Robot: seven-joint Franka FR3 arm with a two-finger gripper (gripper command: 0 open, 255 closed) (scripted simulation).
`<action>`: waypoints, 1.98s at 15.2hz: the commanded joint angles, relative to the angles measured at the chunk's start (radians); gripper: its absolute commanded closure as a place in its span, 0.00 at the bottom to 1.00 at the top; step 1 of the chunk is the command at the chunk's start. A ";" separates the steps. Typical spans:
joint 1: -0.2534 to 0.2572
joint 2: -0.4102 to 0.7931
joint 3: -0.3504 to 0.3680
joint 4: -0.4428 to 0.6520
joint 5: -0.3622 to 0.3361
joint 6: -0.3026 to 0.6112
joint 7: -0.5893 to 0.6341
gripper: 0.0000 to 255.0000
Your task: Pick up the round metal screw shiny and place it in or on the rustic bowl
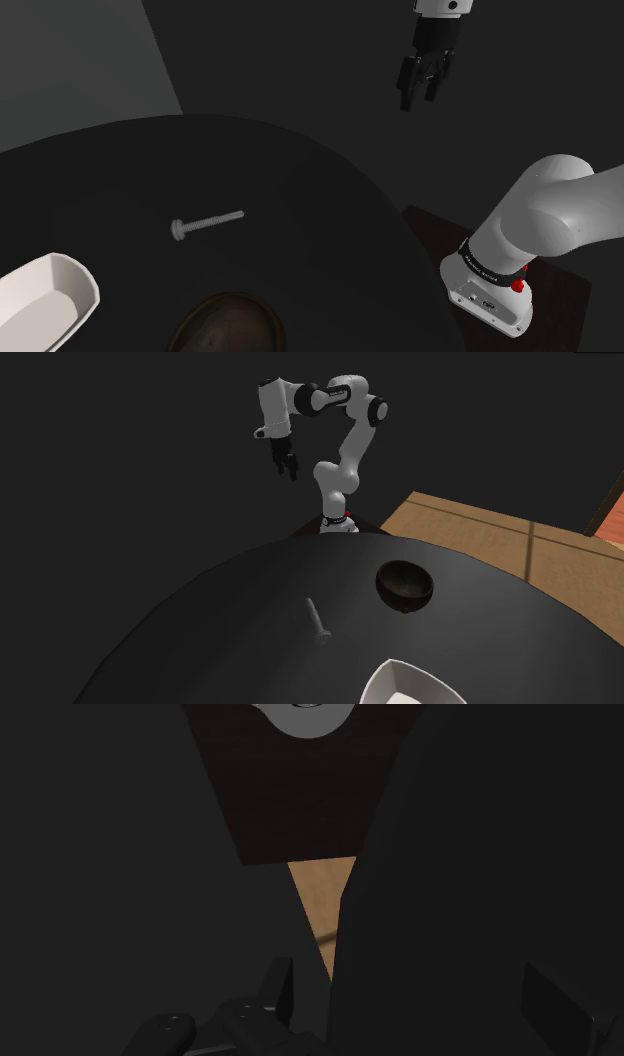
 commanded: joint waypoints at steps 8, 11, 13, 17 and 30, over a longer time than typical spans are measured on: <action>0.076 0.199 0.066 0.043 0.003 0.189 -0.087 0.00; 0.105 0.288 0.097 0.075 -0.003 0.259 -0.120 0.00; 0.123 0.346 0.118 0.100 -0.009 0.303 -0.140 0.00; 0.157 0.464 0.162 0.158 -0.030 0.381 -0.174 0.00; 0.272 0.842 0.298 0.403 -0.188 0.553 -0.237 0.00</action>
